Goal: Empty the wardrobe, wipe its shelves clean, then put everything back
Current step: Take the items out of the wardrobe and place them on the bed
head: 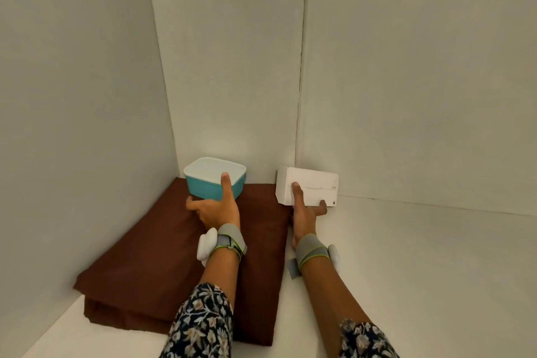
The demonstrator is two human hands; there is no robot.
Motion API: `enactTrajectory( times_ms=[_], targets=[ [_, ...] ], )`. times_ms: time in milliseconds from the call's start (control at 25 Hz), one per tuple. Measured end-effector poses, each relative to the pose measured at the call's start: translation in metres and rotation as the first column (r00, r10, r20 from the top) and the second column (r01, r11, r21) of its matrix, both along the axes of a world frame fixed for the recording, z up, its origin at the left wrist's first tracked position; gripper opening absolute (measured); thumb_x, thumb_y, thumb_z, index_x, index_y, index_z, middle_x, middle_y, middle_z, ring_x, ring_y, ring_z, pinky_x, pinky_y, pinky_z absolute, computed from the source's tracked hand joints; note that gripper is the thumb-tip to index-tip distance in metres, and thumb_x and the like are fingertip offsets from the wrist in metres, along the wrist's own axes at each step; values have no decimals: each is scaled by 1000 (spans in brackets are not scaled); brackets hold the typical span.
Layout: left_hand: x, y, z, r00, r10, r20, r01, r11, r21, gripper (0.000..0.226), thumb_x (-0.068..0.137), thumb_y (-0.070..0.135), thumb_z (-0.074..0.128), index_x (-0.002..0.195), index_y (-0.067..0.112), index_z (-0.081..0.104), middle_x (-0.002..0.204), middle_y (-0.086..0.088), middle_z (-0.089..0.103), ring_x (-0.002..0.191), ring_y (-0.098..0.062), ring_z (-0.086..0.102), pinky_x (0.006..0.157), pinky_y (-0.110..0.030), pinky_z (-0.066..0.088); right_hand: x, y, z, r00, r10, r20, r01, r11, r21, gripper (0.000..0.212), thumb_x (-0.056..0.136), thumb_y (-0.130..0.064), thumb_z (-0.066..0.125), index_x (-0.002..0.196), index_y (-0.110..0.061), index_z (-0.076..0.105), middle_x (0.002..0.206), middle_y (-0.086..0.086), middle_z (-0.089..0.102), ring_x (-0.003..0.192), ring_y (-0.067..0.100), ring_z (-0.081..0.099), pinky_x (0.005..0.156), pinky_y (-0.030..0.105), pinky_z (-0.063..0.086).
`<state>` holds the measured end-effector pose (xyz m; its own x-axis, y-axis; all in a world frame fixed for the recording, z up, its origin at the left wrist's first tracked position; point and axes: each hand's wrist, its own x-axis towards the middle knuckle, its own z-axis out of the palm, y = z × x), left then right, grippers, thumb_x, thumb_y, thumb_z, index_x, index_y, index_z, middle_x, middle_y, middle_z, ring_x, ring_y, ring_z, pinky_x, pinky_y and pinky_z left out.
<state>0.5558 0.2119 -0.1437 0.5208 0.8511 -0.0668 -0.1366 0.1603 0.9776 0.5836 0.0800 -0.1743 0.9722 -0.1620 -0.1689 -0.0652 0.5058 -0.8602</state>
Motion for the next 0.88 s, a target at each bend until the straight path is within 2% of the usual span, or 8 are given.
enactTrajectory(
  times_ms=[80, 240, 400, 640, 680, 760, 840, 880],
  targets=[
    [1, -1, -6, 999, 1, 36, -5, 994, 112, 97, 56, 67, 69, 131, 22, 26, 117, -9, 57, 89, -32, 66, 74, -44, 58, 9, 4, 2, 999, -38, 6, 38, 999, -12, 110, 73, -44, 77, 145, -30, -5, 133, 2, 45, 120, 22, 48, 107, 42, 40],
    [6, -2, -17, 991, -46, 123, 5, 948, 319, 81, 62, 48, 76, 127, 19, 37, 121, -4, 53, 108, -24, 57, 83, -38, 55, 20, 9, 1, 995, -94, 31, 95, 995, -30, 110, 74, -41, 76, 145, -26, -7, 129, 0, 44, 115, 19, 47, 107, 36, 39],
    [9, -4, -13, 979, -137, 153, 70, 923, 380, 71, 71, 26, 80, 129, 15, 39, 122, -4, 52, 99, -15, 58, 66, -9, 45, 22, 12, 2, 988, -141, 63, 146, 987, -73, 114, 72, -34, 80, 144, -23, -7, 124, -2, 41, 108, 15, 47, 99, 26, 38],
    [9, -5, -11, 973, -195, 123, 136, 915, 381, 80, 75, 28, 78, 140, 10, 34, 127, -5, 49, 103, -12, 54, 74, -12, 43, 20, 10, 2, 966, -209, 149, 222, 972, -77, 124, 64, -18, 87, 143, -24, -8, 125, -1, 44, 104, 12, 54, 95, 23, 42],
    [8, -5, -11, 972, -203, 116, 142, 907, 396, 78, 75, 30, 78, 138, 11, 37, 126, -4, 48, 103, -11, 53, 77, -16, 44, 22, 9, 1, 968, -209, 140, 220, 974, -61, 122, 63, -19, 88, 144, -23, -3, 124, -1, 48, 104, 12, 56, 95, 23, 43],
    [4, -7, -9, 970, -219, 107, 153, 889, 431, 71, 75, 34, 76, 134, 12, 43, 122, 0, 45, 100, -10, 52, 77, -17, 43, 25, 7, -2, 977, -173, 122, 180, 982, -53, 105, 60, -26, 89, 141, -18, 23, 122, -1, 57, 105, 14, 60, 99, 30, 46],
    [3, -8, -10, 965, -247, 92, 180, 872, 455, 67, 76, 33, 75, 132, 13, 45, 119, 2, 43, 96, -6, 51, 74, -11, 42, 25, 7, -4, 985, -116, 130, 119, 993, -15, 85, 61, -30, 88, 133, -17, 46, 119, -1, 64, 105, 15, 63, 101, 38, 48],
    [2, -8, -10, 962, -262, 81, 194, 860, 473, 66, 76, 31, 76, 132, 13, 45, 119, 3, 43, 94, -3, 50, 72, -7, 41, 25, 6, -4, 985, -109, 134, 106, 994, 30, 78, 64, -27, 87, 131, -17, 49, 118, 0, 65, 105, 14, 63, 100, 38, 49]
  ],
)
